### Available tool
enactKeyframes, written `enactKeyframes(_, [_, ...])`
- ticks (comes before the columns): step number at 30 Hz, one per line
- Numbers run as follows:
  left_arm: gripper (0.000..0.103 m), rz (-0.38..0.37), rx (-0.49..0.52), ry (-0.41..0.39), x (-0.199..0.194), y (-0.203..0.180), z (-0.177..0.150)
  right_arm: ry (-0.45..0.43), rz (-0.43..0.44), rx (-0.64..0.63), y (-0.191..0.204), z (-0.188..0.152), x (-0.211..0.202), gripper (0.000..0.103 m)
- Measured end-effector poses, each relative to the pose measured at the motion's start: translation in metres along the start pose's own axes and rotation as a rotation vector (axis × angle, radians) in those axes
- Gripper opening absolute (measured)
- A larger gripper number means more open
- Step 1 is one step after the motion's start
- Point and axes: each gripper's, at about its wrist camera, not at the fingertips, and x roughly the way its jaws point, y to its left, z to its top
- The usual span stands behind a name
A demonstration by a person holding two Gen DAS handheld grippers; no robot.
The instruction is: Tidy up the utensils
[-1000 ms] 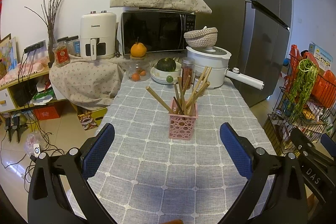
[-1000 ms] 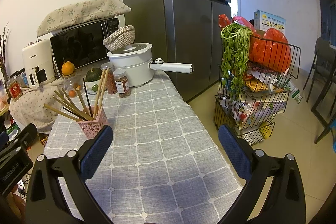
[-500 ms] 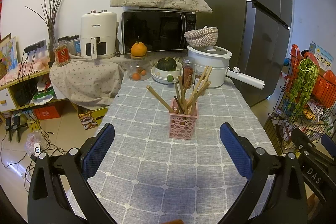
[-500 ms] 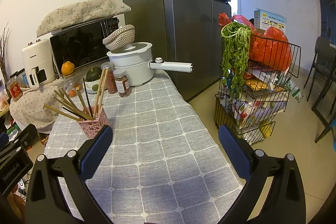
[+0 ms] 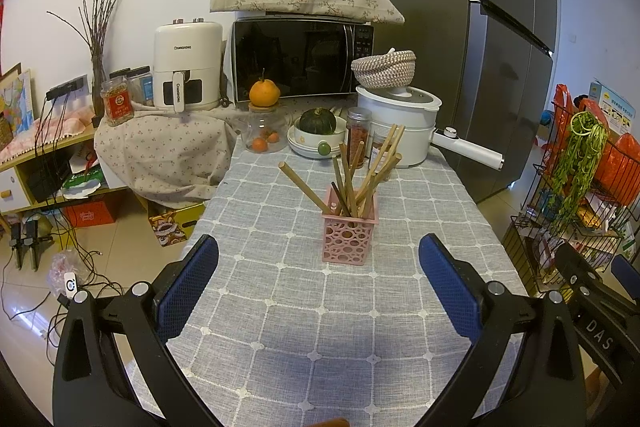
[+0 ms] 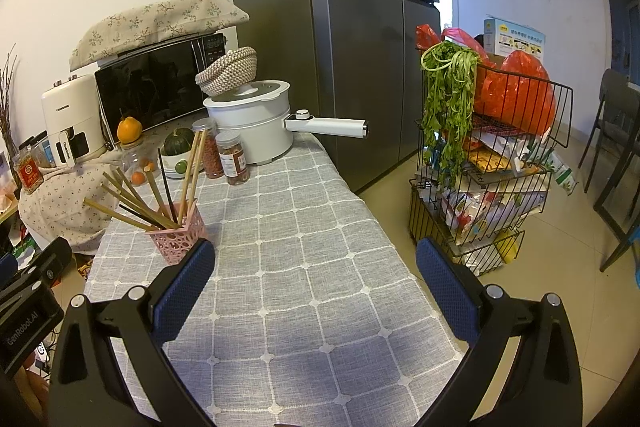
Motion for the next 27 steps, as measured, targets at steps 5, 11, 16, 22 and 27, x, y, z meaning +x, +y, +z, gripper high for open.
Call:
enactKeyframes(5, [0.096,0.002,-0.003,-0.001,0.001,0.001,-0.001,0.0,0.0,0.0,0.0,0.0,0.0,0.098])
enactKeyframes(11, [0.096,0.0,-0.002,0.0,0.001,0.002,-0.001,0.0,0.0,0.0,0.0,0.0,0.0,0.098])
enactKeyframes(16, [0.096,0.002,-0.003,0.002,0.001,0.003,-0.001,0.0,0.001,0.0,-0.001,0.0,0.0,0.098])
enactKeyframes(22, [0.096,0.002,-0.004,0.009,0.003,0.003,-0.002,0.002,0.0,0.005,-0.001,0.0,0.0,0.098])
enactKeyframes(27, [0.096,-0.055,-0.042,0.133,0.049,0.011,-0.021,0.044,0.026,0.061,-0.01,-0.001,0.01,0.098])
